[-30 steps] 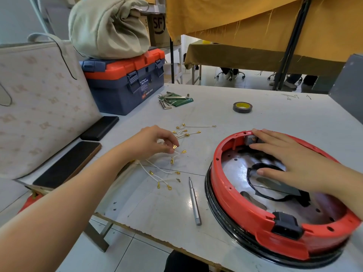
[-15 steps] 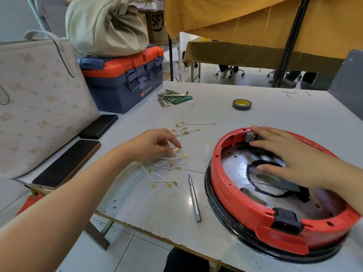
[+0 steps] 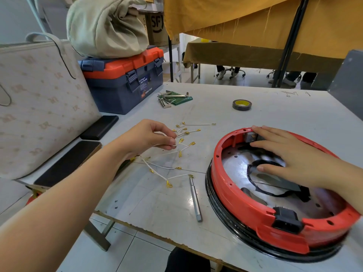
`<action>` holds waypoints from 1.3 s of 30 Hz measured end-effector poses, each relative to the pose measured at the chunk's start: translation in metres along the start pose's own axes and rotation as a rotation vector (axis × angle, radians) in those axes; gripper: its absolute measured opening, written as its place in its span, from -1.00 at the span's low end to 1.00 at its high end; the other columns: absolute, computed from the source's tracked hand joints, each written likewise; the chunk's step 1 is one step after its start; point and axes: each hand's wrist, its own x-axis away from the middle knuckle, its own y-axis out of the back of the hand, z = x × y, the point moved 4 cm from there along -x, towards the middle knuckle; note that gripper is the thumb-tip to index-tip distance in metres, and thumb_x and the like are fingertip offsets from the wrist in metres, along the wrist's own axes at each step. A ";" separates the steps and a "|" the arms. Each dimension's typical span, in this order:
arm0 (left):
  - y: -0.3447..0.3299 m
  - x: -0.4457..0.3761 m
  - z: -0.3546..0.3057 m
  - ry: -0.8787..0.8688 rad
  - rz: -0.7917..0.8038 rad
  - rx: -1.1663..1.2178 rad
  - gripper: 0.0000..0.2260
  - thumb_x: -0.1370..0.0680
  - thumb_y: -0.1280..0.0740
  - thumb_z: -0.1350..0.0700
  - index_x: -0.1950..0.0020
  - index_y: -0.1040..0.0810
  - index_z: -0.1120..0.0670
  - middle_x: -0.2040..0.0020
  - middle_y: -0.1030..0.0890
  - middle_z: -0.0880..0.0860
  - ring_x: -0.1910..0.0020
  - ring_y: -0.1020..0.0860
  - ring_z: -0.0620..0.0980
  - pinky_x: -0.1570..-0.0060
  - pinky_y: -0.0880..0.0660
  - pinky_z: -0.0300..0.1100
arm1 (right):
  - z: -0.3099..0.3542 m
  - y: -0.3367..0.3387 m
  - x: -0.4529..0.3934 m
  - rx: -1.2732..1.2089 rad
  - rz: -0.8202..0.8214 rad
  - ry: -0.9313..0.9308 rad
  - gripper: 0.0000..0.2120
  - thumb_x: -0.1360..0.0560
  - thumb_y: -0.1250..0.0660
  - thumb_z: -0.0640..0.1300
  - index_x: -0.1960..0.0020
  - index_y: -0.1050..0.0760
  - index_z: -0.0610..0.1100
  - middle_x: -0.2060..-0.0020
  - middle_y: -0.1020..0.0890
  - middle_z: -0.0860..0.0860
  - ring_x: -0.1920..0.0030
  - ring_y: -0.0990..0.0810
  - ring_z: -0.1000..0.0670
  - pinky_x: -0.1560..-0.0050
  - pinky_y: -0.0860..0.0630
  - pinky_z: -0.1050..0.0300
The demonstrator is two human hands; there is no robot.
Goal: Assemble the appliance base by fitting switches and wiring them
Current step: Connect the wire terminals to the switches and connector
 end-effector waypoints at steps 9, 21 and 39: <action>0.000 -0.001 0.004 0.033 -0.045 0.003 -0.93 -0.41 -0.43 0.38 0.15 -0.58 0.29 0.10 -0.66 0.25 0.24 -0.69 0.03 0.25 -0.58 -0.31 | 0.001 0.000 -0.001 0.000 -0.010 0.005 -0.39 -0.46 -0.23 0.23 -0.45 -0.29 0.03 -0.47 0.10 0.19 -0.52 0.10 0.13 -0.49 0.09 0.20; 0.002 -0.005 0.017 0.093 -0.004 -0.139 -0.92 -0.49 -0.37 0.33 0.07 -0.64 0.24 0.19 -0.70 0.14 0.23 -0.68 -0.08 0.22 -0.55 -0.39 | 0.001 0.001 0.000 0.003 -0.005 -0.004 -0.40 -0.47 -0.24 0.22 -0.44 -0.29 0.04 -0.46 0.11 0.21 -0.52 0.10 0.14 -0.49 0.10 0.21; -0.008 -0.031 0.021 -0.057 -0.087 -1.036 -0.73 -0.61 -0.20 0.17 -0.29 -0.53 0.08 -0.30 -0.52 0.05 -0.29 -0.44 0.06 -0.26 -0.32 -0.16 | 0.003 0.002 0.001 0.000 0.002 0.000 -0.42 -0.47 -0.23 0.22 -0.44 -0.28 0.05 -0.46 0.12 0.21 -0.51 0.11 0.15 -0.48 0.12 0.25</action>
